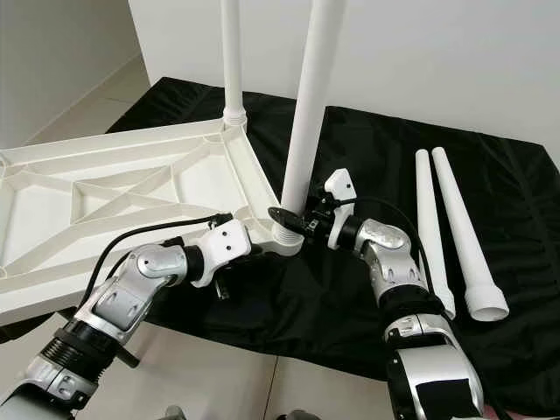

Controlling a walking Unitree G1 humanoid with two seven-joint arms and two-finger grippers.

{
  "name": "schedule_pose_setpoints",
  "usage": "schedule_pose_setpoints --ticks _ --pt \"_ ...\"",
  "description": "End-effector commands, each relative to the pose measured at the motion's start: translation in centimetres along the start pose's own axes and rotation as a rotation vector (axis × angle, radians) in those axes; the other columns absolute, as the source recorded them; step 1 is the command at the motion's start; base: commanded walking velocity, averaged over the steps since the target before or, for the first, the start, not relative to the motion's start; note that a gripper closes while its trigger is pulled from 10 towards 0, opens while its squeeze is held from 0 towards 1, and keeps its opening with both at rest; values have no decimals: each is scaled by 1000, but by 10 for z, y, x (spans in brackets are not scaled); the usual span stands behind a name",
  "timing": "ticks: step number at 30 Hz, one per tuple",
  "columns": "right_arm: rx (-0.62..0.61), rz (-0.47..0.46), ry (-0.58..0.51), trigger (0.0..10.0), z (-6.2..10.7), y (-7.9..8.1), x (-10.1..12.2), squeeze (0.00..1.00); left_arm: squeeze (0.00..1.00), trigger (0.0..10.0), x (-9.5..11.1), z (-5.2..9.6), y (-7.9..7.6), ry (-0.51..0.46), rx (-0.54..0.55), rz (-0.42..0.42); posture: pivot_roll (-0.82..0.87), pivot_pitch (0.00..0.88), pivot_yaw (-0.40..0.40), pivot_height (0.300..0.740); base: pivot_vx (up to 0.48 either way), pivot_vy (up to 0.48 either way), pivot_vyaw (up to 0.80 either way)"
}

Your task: Building children table

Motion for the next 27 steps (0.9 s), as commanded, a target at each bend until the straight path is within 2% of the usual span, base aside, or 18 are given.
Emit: schedule_pose_setpoints --ticks 1,2,3,5,6,11,12,16,17,21,22,27 --pt "28 5 20 10000 -1 3 -3 0 0 10000 1 -1 -3 4 -18 -8 -30 38 -8 740 0 0 0" --pt "28 4 19 10000 -1 3 -3 0 0 10000 1 -1 -3 4 -18 -8 -30 39 -8 740 0 0 0" --pt "29 3 18 9216 -1 3 -3 0 0 10000 1 -1 -3 4 -18 -8 -30 41 -8 740 0 0 0" --pt "29 3 18 9216 -1 3 -3 0 0 10000 1 -1 -4 5 -18 -8 -30 41 -8 740 0 0 0" --pt "31 -3 13 0 -1 4 -3 0 0 10000 1 -1 -3 5 -17 -6 -29 42 -9 740 0 0 0" --pt "26 -5 17 0 -1 3 -3 0 0 10000 1 0 -3 5 -17 -6 -28 43 -9 740 0 0 0" --pt "27 -4 18 10000 -1 4 -4 0 0 10000 1 0 -4 5 -17 -4 -28 44 -9 740 0 0 0" --pt "36 -16 -1 9922 -2 6 -1 0 0 10000 0 0 -3 6 -15 -3 -29 47 -10 740 0 0 0" --pt "40 -21 -5 0 -2 6 0 0 0 10000 0 0 -3 6 -15 -3 -30 48 -10 740 0 0 0" --pt "35 -18 -1 0 -1 6 0 0 0 10000 1 0 -4 5 -16 -4 -31 49 -10 740 0 0 0" --pt "33 -17 3 10000 -2 7 0 0 0 10000 1 0 -4 5 -17 -4 -32 51 -11 740 0 0 0" --pt "31 -8 3 10000 -3 8 0 0 0 10000 1 0 -3 6 -16 -3 -31 52 -13 740 0 0 0"
Point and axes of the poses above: a point about 5 cm out from each wrist's last joint towards the gripper, its own z axis pointing back from the gripper into the wrist, its own x axis along the axis of the wrist's last joint, y = z × x, the point moved 4 cm from there along -z, pointing out of the wrist towards the gripper, and after that the axes turned 5 degrees about -z, right-handed, at the moved point
